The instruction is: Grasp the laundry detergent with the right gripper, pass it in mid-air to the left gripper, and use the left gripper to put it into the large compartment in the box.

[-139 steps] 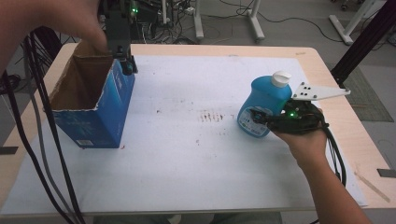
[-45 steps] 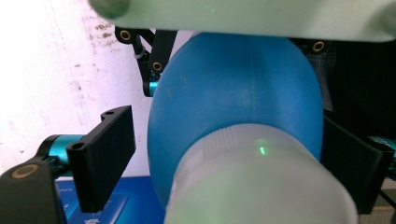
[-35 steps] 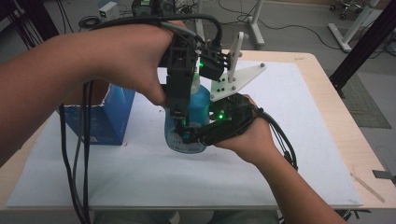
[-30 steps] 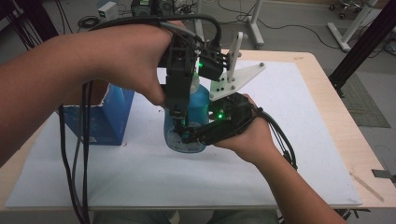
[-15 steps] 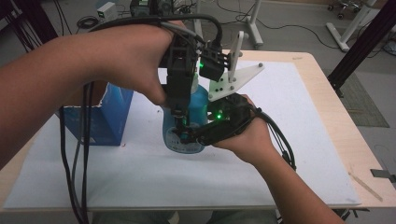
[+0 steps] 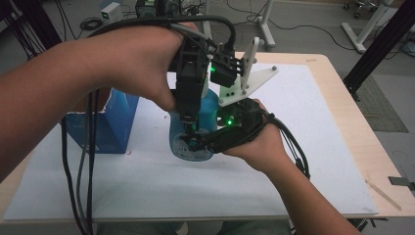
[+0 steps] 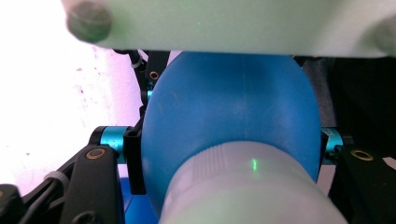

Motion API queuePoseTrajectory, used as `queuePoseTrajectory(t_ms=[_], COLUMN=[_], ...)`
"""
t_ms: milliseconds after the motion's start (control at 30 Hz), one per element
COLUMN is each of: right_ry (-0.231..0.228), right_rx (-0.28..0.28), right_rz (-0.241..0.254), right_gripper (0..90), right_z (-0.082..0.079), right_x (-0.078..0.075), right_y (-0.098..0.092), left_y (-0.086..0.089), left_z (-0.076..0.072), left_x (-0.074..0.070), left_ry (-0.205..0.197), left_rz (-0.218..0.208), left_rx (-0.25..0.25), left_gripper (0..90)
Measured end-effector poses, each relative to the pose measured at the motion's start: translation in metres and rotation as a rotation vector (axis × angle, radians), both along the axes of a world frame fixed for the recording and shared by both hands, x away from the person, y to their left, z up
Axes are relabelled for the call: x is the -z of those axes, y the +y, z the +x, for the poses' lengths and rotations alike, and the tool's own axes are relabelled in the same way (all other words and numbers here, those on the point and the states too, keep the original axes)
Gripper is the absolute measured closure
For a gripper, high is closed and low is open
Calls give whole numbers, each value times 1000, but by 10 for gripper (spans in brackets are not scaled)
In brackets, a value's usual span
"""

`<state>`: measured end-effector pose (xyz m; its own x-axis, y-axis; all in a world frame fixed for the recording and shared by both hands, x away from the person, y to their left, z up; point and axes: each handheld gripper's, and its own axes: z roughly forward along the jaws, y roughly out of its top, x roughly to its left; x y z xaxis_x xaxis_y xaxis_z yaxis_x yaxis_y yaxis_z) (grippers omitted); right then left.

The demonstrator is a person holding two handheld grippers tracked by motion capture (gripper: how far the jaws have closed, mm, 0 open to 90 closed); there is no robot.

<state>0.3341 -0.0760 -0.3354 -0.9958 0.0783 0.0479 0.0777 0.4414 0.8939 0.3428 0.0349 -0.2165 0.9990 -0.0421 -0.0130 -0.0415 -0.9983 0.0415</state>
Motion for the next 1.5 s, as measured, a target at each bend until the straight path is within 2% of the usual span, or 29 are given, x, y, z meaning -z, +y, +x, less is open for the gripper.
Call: queuePoseTrajectory(t_ms=[200, 300, 400, 500, 633, 800, 900, 967, 1100, 1233, 1267, 1300, 1333, 1500], right_ry=[-7, -4, -1, -1, -1, 7, -20, -45, -75, -93, -98, -109, -115, -150], right_rx=[1, -4, -16, -16, 18, 51, 74, 105, 143, 154, 157, 170, 192, 186], right_rz=[9, 12, 24, 38, 19, 34, 46, 47, 18, -35, -52, -74, -102, -196], right_gripper=[455, 449, 436, 341, 222, 221, 209, 130, 125, 119, 100, 26, 21, 6], right_z=[-1, -1, -2, -5, -8, -8, -7, -7, -4, -1, 1, 3, 4, 11], right_x=[-1, 0, 0, -1, 2, 4, -1, -5, -13, -23, -26, -28, -30, -46], right_y=[-1, -2, -3, -8, -24, -48, -60, -67, -80, -89, -91, -93, -94, -103], left_y=[-2, -3, -2, 0, 5, 10, 13, 15, 22, 30, 33, 35, 38, 57], left_z=[-1, -1, -2, -2, 0, 4, 5, 6, 9, 13, 14, 15, 17, 25], left_x=[-1, -1, -3, -5, -7, -8, -9, -11, -19, -31, -34, -37, -41, -60], left_ry=[-5, 5, 22, 31, 32, 24, 24, 25, 27, 29, 29, 30, 31, 31], left_rz=[6, 17, 5, -7, -9, 8, 12, 12, 0, -5, -4, -3, -4, -2], left_rx=[0, 0, 0, -4, -13, -34, -49, -59, -92, -129, -142, -158, -175, -277], left_gripper=[389, 389, 389, 388, 388, 388, 387, 387, 387, 386, 386, 386, 386, 385])
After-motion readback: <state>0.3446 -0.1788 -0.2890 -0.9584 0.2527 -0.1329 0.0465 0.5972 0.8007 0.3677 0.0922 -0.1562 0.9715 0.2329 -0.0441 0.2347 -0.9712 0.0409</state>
